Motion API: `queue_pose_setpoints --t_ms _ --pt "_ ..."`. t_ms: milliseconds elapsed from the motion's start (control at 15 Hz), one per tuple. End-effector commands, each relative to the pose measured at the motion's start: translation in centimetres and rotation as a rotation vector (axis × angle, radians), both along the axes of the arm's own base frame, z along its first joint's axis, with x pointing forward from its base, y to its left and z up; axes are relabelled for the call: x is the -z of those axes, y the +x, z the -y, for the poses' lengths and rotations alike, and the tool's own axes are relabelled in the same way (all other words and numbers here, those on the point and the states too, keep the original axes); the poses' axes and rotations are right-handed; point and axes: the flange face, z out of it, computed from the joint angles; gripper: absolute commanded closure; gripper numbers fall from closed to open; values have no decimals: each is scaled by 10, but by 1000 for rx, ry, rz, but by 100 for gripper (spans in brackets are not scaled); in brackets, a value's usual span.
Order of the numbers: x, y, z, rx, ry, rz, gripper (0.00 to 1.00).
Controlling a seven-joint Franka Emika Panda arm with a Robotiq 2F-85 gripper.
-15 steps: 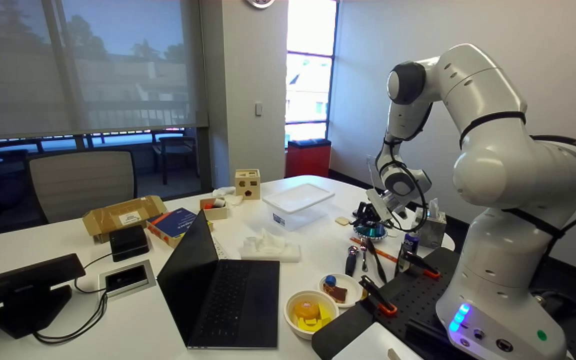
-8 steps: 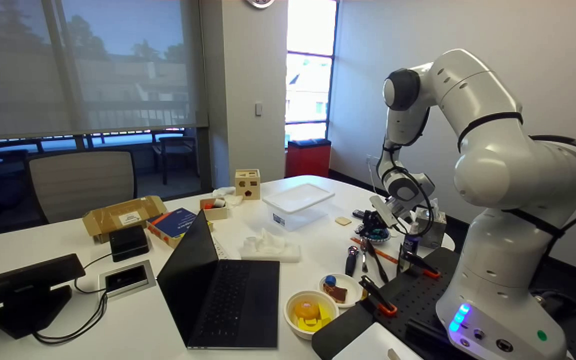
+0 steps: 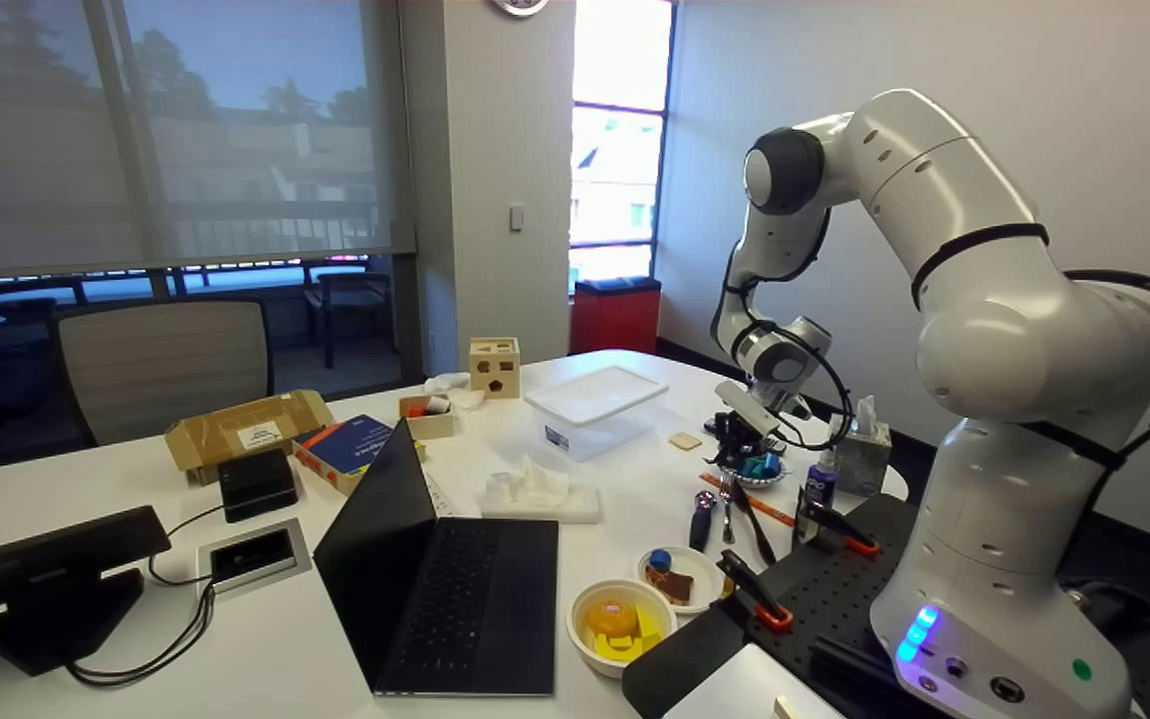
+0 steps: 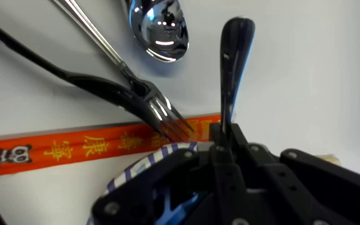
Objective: Use the silver spoon to stir the blue blocks in the bowl.
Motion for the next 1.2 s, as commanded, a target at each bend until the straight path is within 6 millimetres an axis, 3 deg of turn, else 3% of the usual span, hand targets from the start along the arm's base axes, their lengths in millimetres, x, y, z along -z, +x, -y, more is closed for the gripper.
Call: queue_pose_setpoints --t_ms 0,400,600,800,1133 --pt "-24 13 -5 -32 5 27 98" --pt "-53 18 -11 -55 -13 132 98" --pt "-65 27 -27 -118 -77 108 98" --pt "-65 49 -48 -195 -173 38 98" --pt "-46 81 -91 -324 -259 -86 98"
